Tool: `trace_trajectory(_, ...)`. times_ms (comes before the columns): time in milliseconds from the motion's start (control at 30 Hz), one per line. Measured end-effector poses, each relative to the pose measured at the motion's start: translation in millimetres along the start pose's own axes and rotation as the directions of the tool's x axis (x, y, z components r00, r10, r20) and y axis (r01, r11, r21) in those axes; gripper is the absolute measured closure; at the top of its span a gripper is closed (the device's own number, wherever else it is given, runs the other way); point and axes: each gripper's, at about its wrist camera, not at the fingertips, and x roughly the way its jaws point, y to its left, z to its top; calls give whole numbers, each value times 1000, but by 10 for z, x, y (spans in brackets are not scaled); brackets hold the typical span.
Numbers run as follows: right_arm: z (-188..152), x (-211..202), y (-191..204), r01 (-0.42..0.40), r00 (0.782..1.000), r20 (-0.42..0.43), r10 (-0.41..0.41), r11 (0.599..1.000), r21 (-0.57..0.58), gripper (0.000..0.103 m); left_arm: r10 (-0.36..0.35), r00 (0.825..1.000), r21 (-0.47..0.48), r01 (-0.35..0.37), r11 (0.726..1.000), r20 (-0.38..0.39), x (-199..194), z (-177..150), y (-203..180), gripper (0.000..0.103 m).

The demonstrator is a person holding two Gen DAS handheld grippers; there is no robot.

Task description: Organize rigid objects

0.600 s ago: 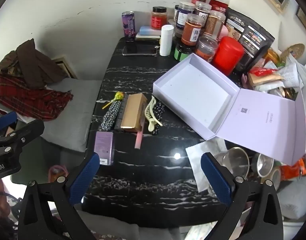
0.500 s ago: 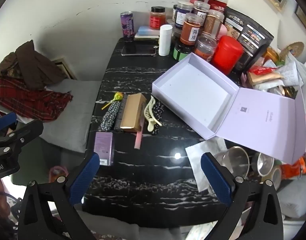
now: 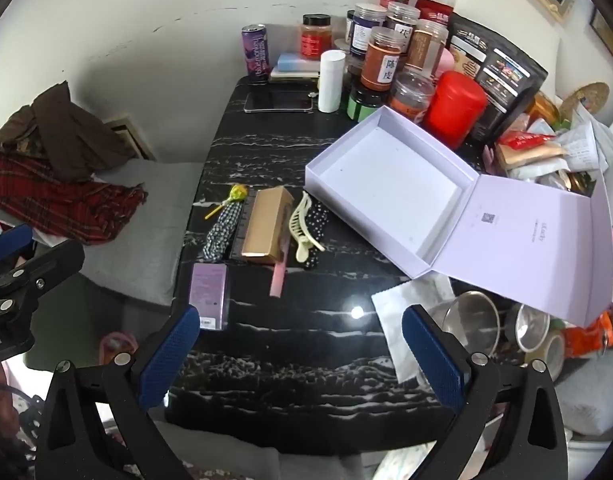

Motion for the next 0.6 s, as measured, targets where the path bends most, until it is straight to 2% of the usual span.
trace_trajectory(600,-6,-20,57,0,1000,2,0,1000,-6,0,-12,1000,-5,12,1000,-16,2,-56,-18,0)
